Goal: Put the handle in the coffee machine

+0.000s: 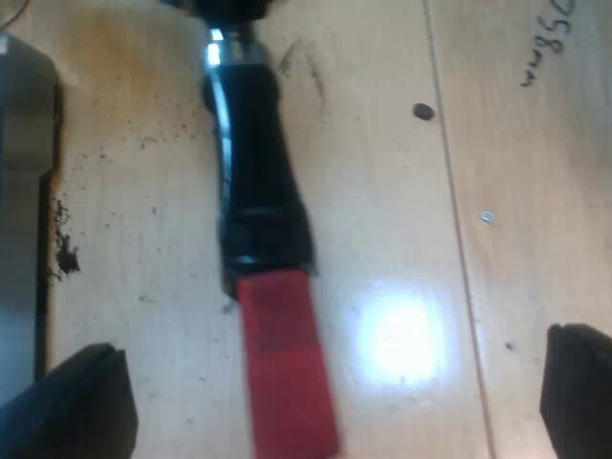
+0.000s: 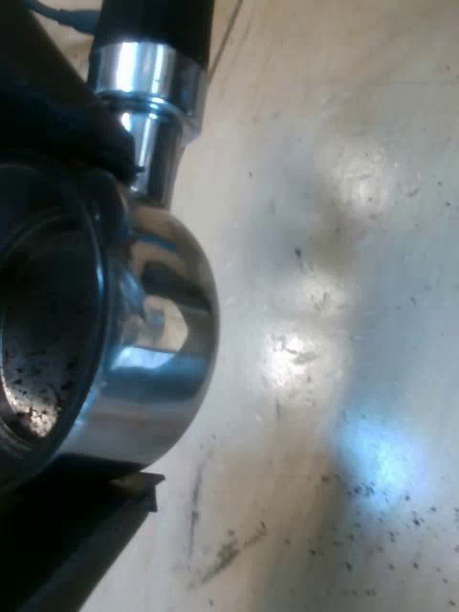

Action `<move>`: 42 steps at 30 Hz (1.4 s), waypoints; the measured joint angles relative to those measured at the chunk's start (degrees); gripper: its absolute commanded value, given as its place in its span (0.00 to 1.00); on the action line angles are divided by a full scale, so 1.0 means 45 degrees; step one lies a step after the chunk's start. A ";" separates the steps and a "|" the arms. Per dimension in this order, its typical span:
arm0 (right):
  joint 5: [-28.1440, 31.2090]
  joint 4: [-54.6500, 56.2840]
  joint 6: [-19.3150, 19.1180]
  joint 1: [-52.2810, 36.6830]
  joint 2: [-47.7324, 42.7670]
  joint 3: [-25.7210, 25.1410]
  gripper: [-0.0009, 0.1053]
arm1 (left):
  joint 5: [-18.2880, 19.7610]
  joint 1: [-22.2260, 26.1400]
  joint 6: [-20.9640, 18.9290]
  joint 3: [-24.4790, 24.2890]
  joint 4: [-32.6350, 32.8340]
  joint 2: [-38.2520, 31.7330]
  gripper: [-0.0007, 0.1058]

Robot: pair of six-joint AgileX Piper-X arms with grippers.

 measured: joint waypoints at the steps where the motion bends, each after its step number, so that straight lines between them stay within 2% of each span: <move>1: -0.0029 0.0000 0.0017 0.0000 0.0000 0.0000 0.01 | 0.0024 0.0000 -0.0003 0.0000 -0.0133 0.0090 0.81; 7: -0.0392 0.0000 0.0034 0.0000 0.0000 0.0000 0.01 | 0.0236 0.0000 -0.0002 0.0038 -0.0536 0.0780 0.81; 17: -0.0604 0.0000 0.0159 0.0000 0.0000 0.0000 0.01 | 0.0620 0.0000 -0.0084 0.1087 -0.1536 0.1231 0.81; 23: -0.0601 0.0000 0.0402 0.0000 0.0000 0.0000 0.01 | 0.0616 0.0000 -0.0082 0.1742 -0.2269 0.1231 0.81; 31: -0.0650 0.0000 0.0419 0.0000 0.0000 0.0000 0.01 | 0.0397 0.0000 0.0101 0.1749 -0.2803 0.1231 0.81; 36: -0.0650 0.0000 0.0419 0.0000 0.0000 0.0000 0.01 | 0.0211 0.0000 0.0380 0.1749 -0.2802 0.1231 0.63; 38: -0.0650 0.0000 0.0419 0.0000 0.0000 0.0000 0.01 | 0.0155 0.0000 0.0458 0.1749 -0.2802 0.1231 0.59; 42: -0.0752 0.0000 0.0419 0.0000 0.0000 0.0000 0.01 | 0.0151 0.0000 0.0481 0.1749 -0.2802 0.1231 0.59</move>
